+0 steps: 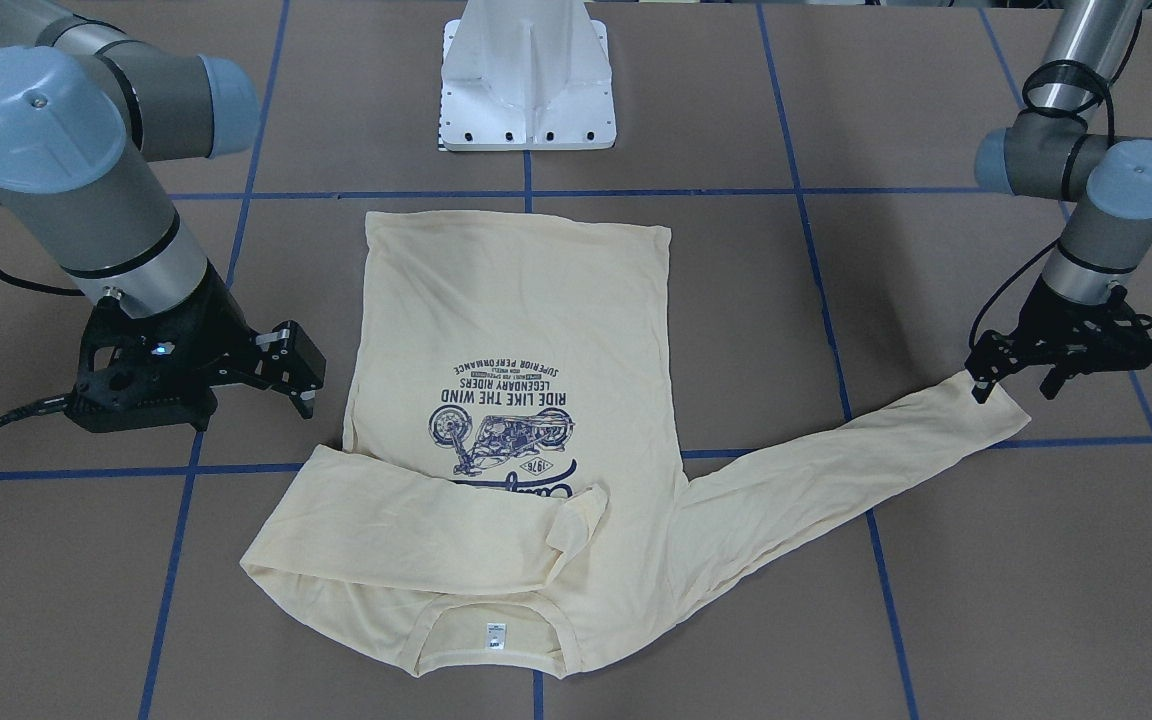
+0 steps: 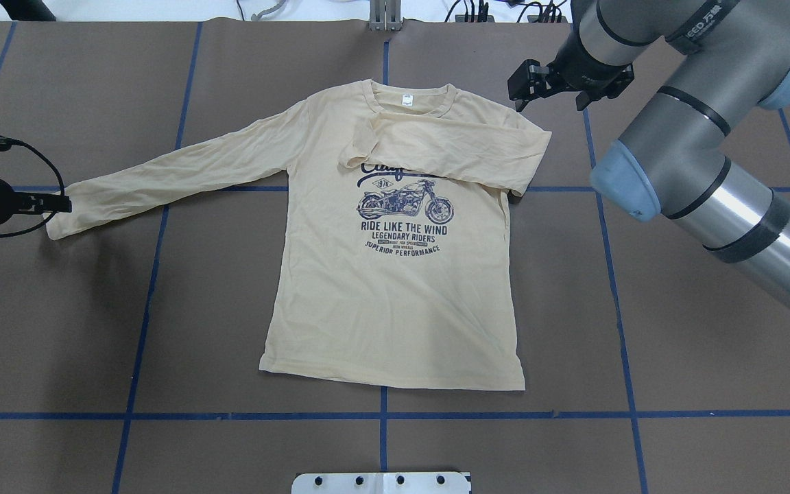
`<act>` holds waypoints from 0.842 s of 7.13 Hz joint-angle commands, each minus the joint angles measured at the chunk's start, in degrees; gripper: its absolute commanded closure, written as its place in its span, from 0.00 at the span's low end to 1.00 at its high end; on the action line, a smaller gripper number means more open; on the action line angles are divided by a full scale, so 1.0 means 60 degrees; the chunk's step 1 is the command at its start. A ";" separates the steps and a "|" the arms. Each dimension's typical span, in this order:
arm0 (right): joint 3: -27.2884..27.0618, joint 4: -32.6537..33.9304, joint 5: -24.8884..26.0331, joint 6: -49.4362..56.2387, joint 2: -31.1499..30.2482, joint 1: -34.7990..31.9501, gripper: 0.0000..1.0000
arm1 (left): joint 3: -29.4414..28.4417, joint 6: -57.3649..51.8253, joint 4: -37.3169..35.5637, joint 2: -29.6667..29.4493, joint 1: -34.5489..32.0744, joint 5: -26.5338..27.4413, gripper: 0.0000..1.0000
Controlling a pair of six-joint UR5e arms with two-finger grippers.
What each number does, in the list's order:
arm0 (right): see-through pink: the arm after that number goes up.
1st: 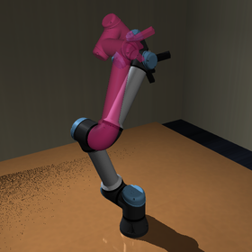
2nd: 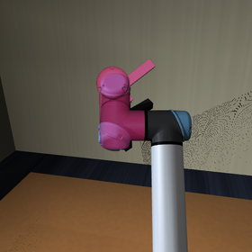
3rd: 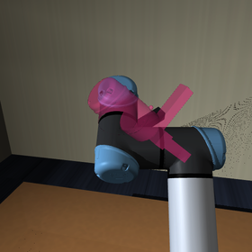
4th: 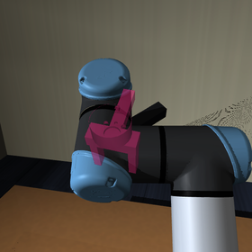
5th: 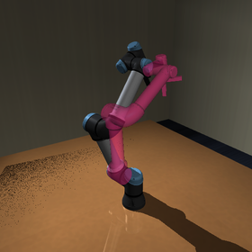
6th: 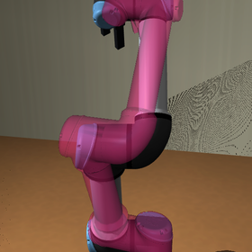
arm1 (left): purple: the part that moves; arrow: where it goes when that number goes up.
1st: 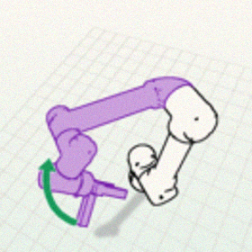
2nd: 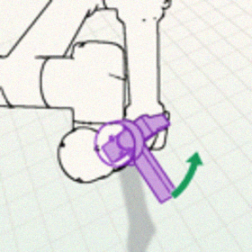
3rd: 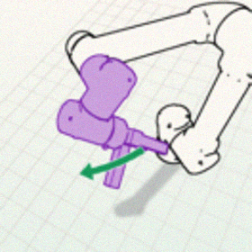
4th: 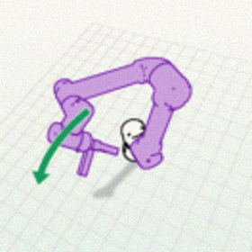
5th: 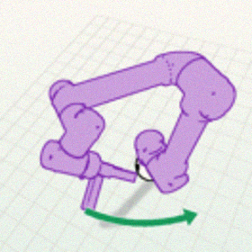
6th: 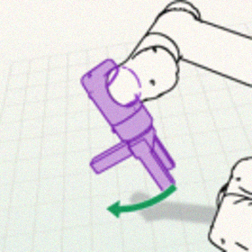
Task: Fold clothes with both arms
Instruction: 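Lower the left gripper onto the other sleeve cuff and grasp it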
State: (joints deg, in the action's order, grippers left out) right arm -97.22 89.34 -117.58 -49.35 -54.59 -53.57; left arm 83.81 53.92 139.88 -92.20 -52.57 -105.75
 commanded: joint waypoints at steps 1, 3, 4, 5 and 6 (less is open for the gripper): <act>-0.0028 0.0008 -0.0003 0.0023 -0.0027 -0.0007 0.00 | -0.0257 -0.0036 0.0213 -0.0014 0.0016 0.0003 0.15; -0.0028 0.0008 -0.0003 0.0023 -0.0013 -0.0007 0.00 | -0.0272 -0.0080 0.0198 -0.0029 0.0030 0.0003 0.21; -0.0028 0.0022 -0.0003 0.0023 -0.0027 -0.0007 0.00 | -0.0258 -0.0066 0.0198 -0.0072 0.0031 0.0003 0.22; -0.0028 0.0022 -0.0003 0.0023 -0.0027 -0.0007 0.00 | -0.0257 -0.0066 0.0198 -0.0087 0.0103 0.0003 0.24; -0.0028 0.0022 -0.0003 0.0023 -0.0027 -0.0007 0.00 | -0.0272 -0.0037 0.0198 -0.0088 0.0147 0.0003 0.27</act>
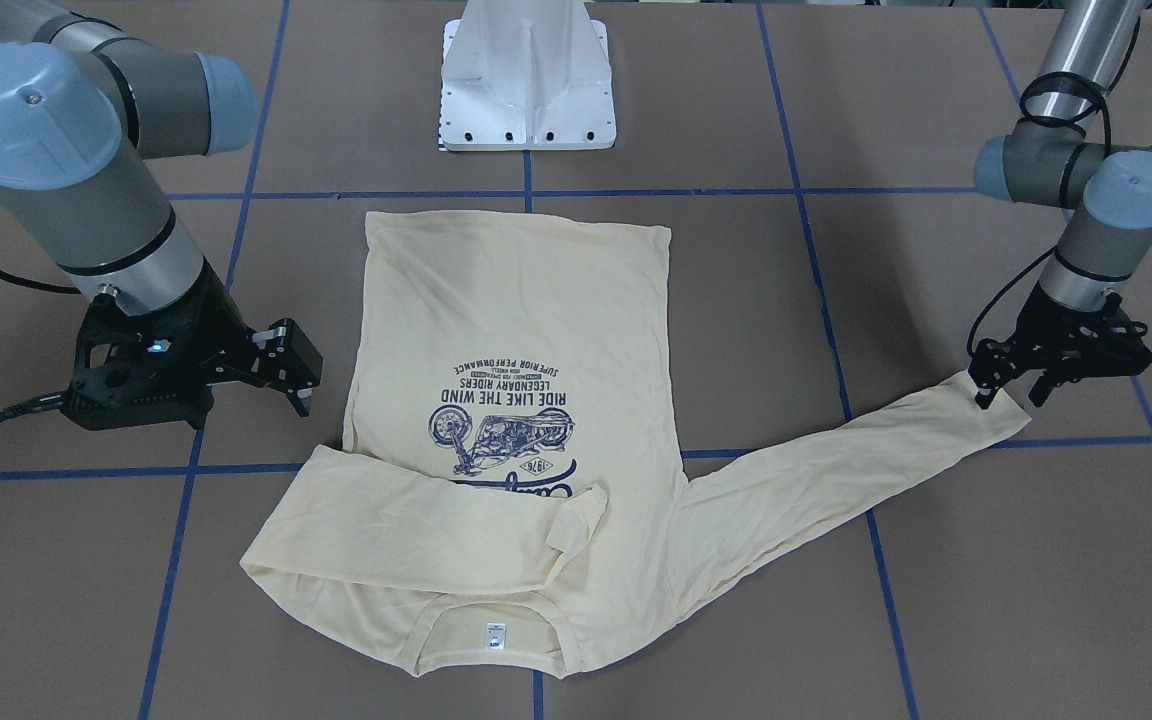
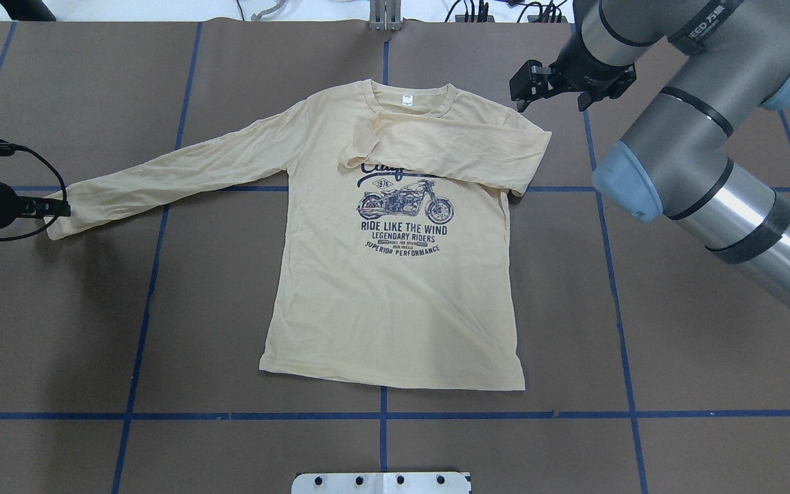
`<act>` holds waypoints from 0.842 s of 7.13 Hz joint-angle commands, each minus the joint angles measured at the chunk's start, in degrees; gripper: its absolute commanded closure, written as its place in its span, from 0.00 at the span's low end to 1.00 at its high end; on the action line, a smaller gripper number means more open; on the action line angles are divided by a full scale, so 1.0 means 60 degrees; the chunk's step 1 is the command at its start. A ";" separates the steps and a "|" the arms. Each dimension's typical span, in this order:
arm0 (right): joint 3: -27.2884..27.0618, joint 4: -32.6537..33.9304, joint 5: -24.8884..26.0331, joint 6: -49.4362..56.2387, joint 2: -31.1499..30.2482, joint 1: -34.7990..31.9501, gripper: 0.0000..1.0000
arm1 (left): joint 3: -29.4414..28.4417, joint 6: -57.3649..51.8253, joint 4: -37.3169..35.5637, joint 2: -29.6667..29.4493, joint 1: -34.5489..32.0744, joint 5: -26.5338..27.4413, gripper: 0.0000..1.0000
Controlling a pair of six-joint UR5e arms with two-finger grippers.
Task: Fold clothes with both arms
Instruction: 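Lower the left gripper onto the other sleeve cuff and grasp it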
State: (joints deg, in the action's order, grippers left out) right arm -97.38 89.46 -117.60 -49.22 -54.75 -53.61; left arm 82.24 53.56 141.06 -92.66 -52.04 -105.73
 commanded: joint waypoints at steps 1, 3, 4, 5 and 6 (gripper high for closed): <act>0.0000 0.0001 0.0000 0.0000 0.0013 -0.0015 0.00 | -0.0011 0.0039 0.0000 -0.0011 0.0089 0.0000 0.29; -0.0014 0.0001 0.0000 -0.0014 0.0028 -0.0015 0.00 | -0.0011 0.0024 0.0000 0.0004 0.0089 0.0000 0.33; -0.0044 0.0001 0.0000 -0.0014 0.0042 -0.0015 0.00 | -0.0040 0.0010 -0.0014 0.0004 0.0103 0.0000 0.34; -0.0073 0.0001 -0.0015 -0.0014 0.0042 -0.0015 0.00 | -0.0055 -0.0020 0.0000 0.0033 0.0089 0.0000 0.36; -0.0088 0.0001 -0.0029 -0.0014 0.0042 -0.0015 0.00 | -0.0069 -0.0034 -0.0014 0.0048 0.0089 0.0015 0.43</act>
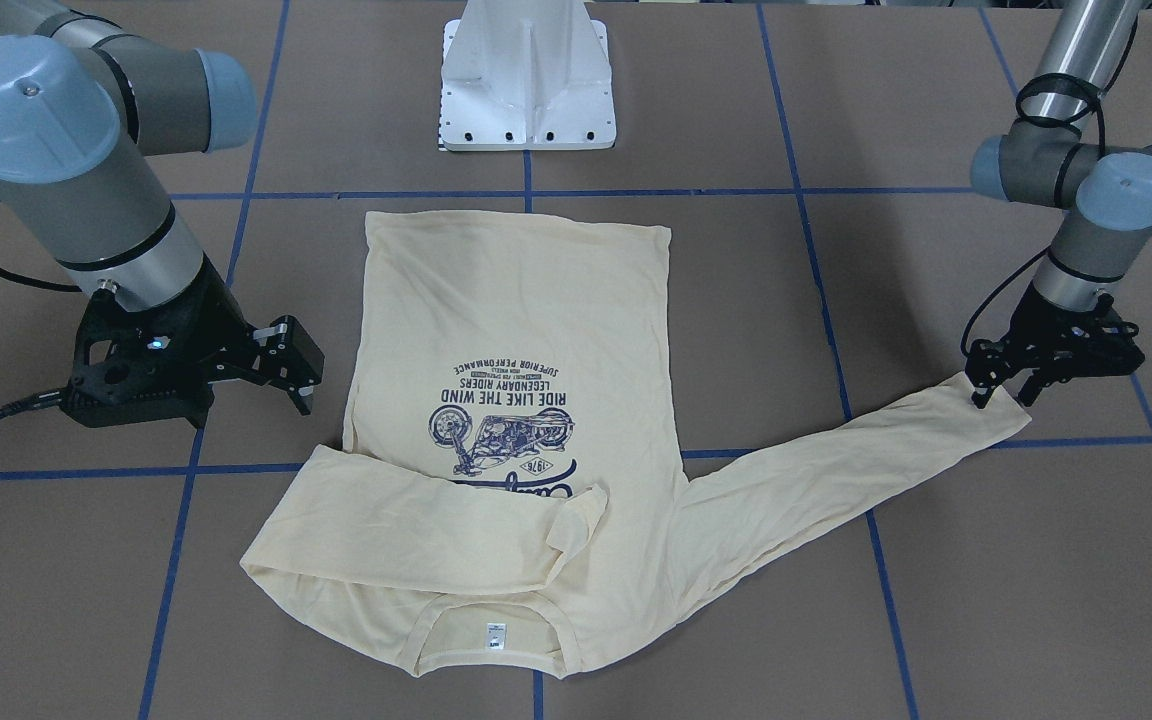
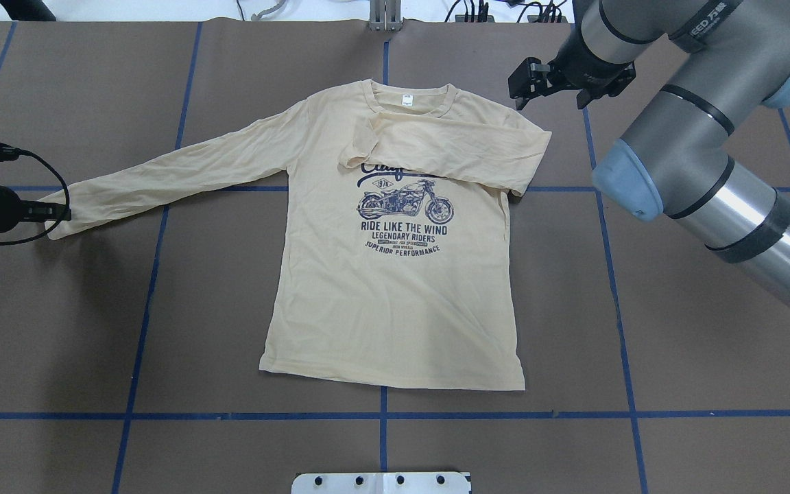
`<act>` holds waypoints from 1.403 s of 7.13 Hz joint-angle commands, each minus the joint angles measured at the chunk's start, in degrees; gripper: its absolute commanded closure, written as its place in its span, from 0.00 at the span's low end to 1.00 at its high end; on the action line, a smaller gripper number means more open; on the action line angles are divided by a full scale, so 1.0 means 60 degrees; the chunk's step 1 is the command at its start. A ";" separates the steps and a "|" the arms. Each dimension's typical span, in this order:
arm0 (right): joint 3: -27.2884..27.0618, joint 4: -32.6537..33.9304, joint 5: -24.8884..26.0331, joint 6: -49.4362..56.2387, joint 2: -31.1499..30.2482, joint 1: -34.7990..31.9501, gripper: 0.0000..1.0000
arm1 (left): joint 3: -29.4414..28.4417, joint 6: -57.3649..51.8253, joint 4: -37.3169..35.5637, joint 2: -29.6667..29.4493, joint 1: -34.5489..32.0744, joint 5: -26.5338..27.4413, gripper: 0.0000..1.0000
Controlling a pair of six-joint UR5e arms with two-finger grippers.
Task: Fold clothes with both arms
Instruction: 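Lower the left gripper onto the other sleeve cuff and grasp it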
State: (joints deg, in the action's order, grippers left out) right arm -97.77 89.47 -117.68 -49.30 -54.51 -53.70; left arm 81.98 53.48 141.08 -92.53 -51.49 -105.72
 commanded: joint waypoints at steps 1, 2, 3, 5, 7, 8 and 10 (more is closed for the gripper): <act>-0.0024 0.0000 -0.0016 0.0000 0.0003 -0.0001 0.00 | -0.0012 0.0006 -0.0016 0.0027 -0.0003 -0.0001 0.64; -0.0024 0.0000 -0.0016 0.0000 0.0003 -0.0001 0.00 | 0.0061 0.0007 -0.0045 0.0027 -0.0003 -0.0089 0.87; -0.0009 0.0000 -0.0016 0.0000 -0.0011 -0.0001 0.00 | 0.0120 0.0007 -0.0060 0.0027 -0.0003 -0.0089 1.00; -0.0009 0.0000 -0.0016 0.0000 -0.0026 -0.0015 0.00 | 0.0382 0.0007 -0.0104 0.0055 -0.0017 -0.0496 1.00; 0.0005 0.0000 -0.0059 0.0014 -0.0070 -0.0117 0.00 | 0.0953 0.0007 -0.0148 0.0144 -0.0076 -0.1098 1.00; 0.0006 0.0000 -0.0060 0.0029 -0.0085 -0.0132 0.00 | 0.1042 0.0007 -0.0148 0.0086 -0.0062 -0.1216 1.00; -0.0024 0.0116 -0.0481 0.0058 -0.0332 -0.0481 0.00 | 0.1510 0.0153 -0.0235 -0.0308 -0.0657 -0.2020 1.00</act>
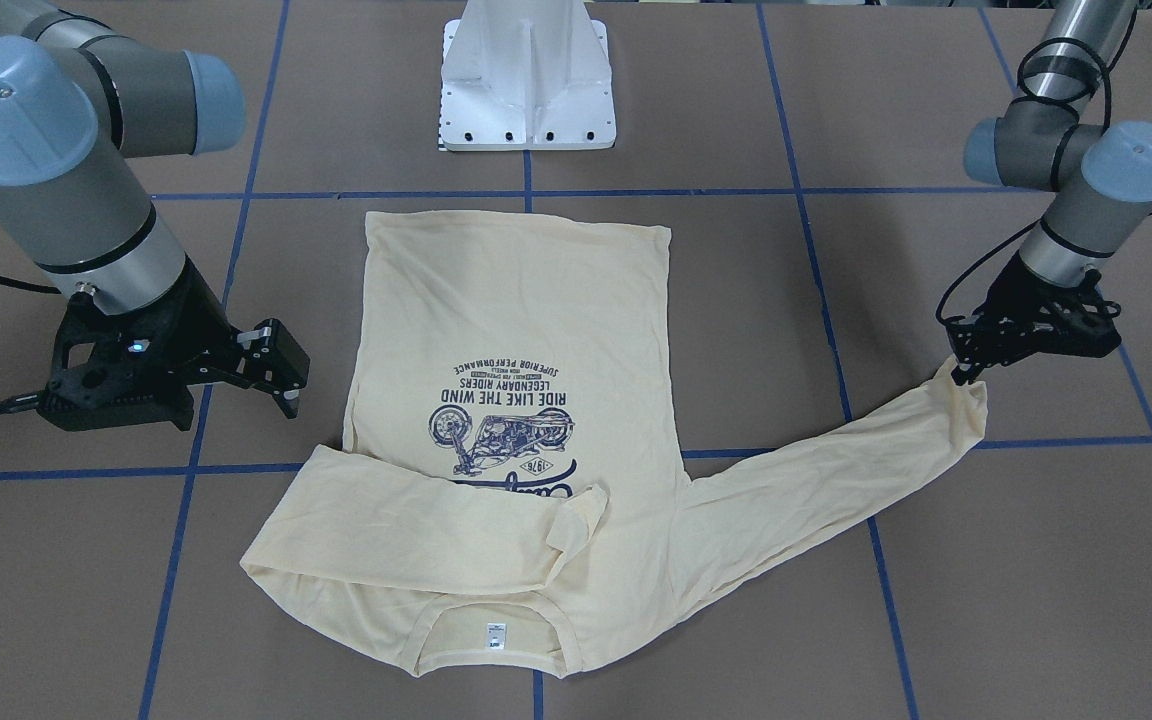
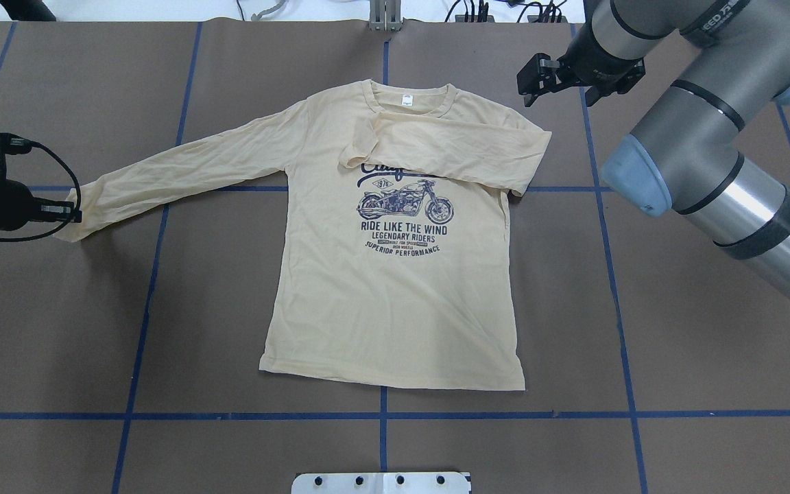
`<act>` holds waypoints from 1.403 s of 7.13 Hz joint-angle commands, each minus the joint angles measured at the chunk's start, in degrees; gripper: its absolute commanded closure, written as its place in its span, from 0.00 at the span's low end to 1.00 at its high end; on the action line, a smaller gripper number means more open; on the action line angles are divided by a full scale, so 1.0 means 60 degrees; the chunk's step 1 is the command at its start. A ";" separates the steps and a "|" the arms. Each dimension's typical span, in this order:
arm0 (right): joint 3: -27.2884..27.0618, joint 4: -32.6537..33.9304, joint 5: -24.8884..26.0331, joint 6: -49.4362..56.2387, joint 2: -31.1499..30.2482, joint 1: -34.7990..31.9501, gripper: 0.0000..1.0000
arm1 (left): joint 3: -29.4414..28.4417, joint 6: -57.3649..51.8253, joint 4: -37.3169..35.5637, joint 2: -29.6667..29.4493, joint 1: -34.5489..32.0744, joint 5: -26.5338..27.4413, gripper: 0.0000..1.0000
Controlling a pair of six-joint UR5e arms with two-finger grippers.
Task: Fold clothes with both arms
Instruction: 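Lift the cuff with the left gripper and fold it across toward the collar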
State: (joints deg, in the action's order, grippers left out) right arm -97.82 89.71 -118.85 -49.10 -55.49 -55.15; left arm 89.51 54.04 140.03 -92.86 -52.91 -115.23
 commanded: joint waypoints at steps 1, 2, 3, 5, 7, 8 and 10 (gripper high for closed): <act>-0.0045 0.0151 -0.0594 0.0183 -0.0445 -0.0546 0.00 | 0.0243 0.0583 -0.0396 -0.0895 -0.0832 -0.1134 1.00; -0.0045 0.0166 -0.0713 0.0374 -0.0695 -0.0854 0.00 | 0.0214 0.1502 -0.1008 -0.2105 -0.0894 -0.1692 1.00; -0.0059 0.0471 -0.0714 0.0724 -0.0857 -0.1031 0.00 | 0.0170 0.2236 -0.2087 -0.3407 -0.0880 -0.1785 1.00; -0.0045 0.1817 -0.0642 0.2228 -0.0858 -0.1295 0.00 | 0.0025 0.4049 -0.2508 -0.5082 -0.0836 -0.1815 1.00; 0.0013 0.1822 -0.0641 0.3301 -0.1340 -0.1618 0.00 | -0.0545 0.5124 -0.2494 -0.6460 -0.0807 -0.2236 1.00; 0.0028 0.1821 -0.0598 0.3421 -0.1400 -0.1648 0.00 | -0.0910 0.5738 -0.2465 -0.7236 -0.0719 -0.2428 1.00; 0.0145 0.1821 -0.0554 0.3452 -0.1415 -0.1648 0.00 | -0.2125 0.6373 -0.1709 -0.8340 0.0083 -0.2343 1.00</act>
State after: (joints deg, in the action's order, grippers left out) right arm -97.39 100.62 -122.36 -28.71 -63.83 -64.98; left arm 80.73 90.14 126.65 -139.47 -54.98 -129.40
